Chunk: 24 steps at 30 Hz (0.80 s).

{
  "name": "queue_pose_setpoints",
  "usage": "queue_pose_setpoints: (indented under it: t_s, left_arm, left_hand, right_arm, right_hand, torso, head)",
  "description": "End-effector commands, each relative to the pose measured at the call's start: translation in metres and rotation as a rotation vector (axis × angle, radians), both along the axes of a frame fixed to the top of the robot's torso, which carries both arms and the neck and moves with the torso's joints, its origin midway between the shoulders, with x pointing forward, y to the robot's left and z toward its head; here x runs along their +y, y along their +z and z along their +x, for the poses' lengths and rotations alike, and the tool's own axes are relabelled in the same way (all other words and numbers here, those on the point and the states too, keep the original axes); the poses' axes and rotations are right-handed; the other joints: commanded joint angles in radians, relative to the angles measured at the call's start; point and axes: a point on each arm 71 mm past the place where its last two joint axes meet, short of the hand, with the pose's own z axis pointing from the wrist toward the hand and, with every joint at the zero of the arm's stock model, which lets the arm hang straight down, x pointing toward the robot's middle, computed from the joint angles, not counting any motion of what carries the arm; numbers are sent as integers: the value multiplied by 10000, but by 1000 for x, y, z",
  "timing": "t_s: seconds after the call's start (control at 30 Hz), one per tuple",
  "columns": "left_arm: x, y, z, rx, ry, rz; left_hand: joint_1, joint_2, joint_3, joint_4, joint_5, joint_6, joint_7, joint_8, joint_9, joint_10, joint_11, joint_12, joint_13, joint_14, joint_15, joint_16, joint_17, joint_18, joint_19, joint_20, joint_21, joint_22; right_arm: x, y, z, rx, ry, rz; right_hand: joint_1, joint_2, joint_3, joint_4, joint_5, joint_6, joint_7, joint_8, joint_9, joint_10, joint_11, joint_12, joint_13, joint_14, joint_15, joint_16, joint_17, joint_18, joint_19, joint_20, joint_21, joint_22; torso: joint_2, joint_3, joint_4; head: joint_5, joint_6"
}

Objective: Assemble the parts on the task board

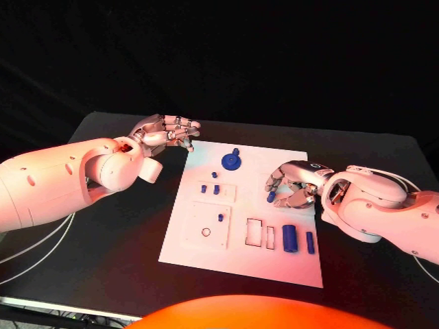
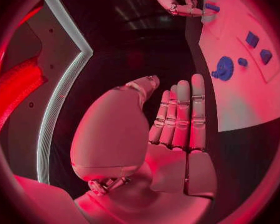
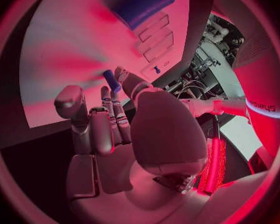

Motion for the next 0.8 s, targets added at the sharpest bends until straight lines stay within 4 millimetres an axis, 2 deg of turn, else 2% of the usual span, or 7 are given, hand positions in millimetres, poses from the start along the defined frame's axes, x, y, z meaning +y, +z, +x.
queue_pose_setpoints:
  t_s: [0.03,0.13,0.3,0.8]
  left_arm:
    - [-1,1,0,-35,-92,-64]
    - [-1,1,0,-31,-96,-64]
    - [-1,1,0,-18,-101,-59]
    - [-1,0,0,24,-82,-30]
  left_hand:
    - [77,54,-35,27,14,-64,236,42,-18,-69,10,40,-10,34,59,-61,-10,139,75,-11,-58,-18]
    - [77,54,-35,27,14,-64,236,42,-18,-69,10,40,-10,34,59,-61,-10,139,75,-11,-58,-18]
    - [77,54,-35,27,14,-64,236,42,-18,-69,10,40,-10,34,59,-61,-10,139,75,-11,-58,-18]
    - [71,65,-39,43,13,-65,237,51,-19,-68,11,46,-12,37,59,-60,-14,139,80,-11,-64,-23]
  right_arm:
    - [2,-1,0,-176,91,-98]
    - [2,-1,0,-208,91,-35]
    - [3,-2,0,-232,63,13]
    - [4,-6,0,-130,0,15]
  right_hand:
    - [-53,105,293,40,61,162,-17,78,-14,148,-19,59,-27,331,-43,89,77,-14,112,0,136,70]
    - [-122,129,980,86,67,381,-59,111,-34,422,-56,-6,-52,368,-81,157,192,-50,201,-35,345,194]
    - [-351,2,1747,202,44,624,-102,186,-13,753,-107,-158,-48,386,-117,205,257,-77,262,-74,517,321]
    - [-651,-346,1995,336,8,596,-110,174,5,892,-121,-339,-50,380,-127,208,227,-84,269,-90,534,371]
  torso:
    - [-1,-1,0]
    - [5,-1,-4]
    - [0,0,-11]
    - [2,-2,-12]
  head:
    - [-8,13]
    - [-8,12]
    - [-4,11]
    - [-7,-23]
